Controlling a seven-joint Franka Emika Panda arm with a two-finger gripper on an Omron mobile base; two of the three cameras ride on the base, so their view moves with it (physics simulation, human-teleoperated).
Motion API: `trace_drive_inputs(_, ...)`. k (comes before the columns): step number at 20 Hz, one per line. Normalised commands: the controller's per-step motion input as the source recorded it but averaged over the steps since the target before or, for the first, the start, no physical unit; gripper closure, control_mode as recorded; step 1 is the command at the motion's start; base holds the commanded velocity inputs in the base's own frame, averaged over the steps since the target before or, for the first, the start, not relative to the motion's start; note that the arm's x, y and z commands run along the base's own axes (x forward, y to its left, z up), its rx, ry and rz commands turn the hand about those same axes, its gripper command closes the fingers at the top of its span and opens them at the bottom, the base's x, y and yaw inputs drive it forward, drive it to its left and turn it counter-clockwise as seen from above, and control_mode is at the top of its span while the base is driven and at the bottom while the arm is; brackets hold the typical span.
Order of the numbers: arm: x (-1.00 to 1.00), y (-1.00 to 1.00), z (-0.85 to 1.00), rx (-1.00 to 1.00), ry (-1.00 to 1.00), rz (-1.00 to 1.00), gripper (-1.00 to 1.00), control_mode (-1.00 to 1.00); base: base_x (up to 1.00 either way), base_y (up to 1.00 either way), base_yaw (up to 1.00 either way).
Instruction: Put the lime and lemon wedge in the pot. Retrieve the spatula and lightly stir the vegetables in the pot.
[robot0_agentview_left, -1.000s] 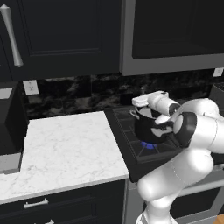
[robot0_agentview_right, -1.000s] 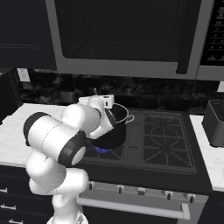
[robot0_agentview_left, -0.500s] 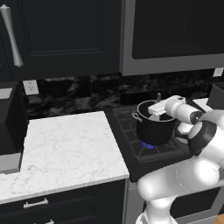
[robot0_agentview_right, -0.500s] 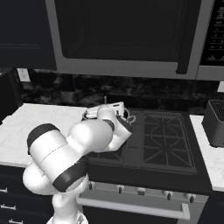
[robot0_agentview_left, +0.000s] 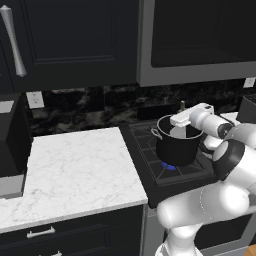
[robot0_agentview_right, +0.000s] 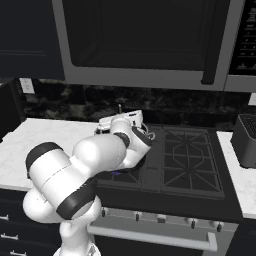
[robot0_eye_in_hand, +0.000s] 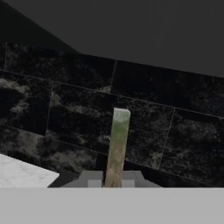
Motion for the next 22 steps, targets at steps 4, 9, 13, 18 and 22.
trace_drive_inputs(4,0.38,0.00,-0.32,0.00,-0.12,0.00,1.00,-1.00,0.00,0.00,0.00)
trace_drive_inputs(9,0.33,0.01,-0.58,0.00,-0.14,0.05,1.00,-1.00,0.00,0.00,0.00)
trace_drive_inputs(13,0.00,0.08,-0.90,0.00,-0.12,0.20,1.00,-1.00,0.00,0.00,0.00)
trace_drive_inputs(18,0.19,0.03,-0.54,0.06,-0.07,0.27,1.00,-1.00,0.00,0.00,0.00)
trace_drive_inputs(22,0.13,0.00,0.04,0.24,-0.10,0.28,1.00,-1.00,0.00,0.00,0.00)
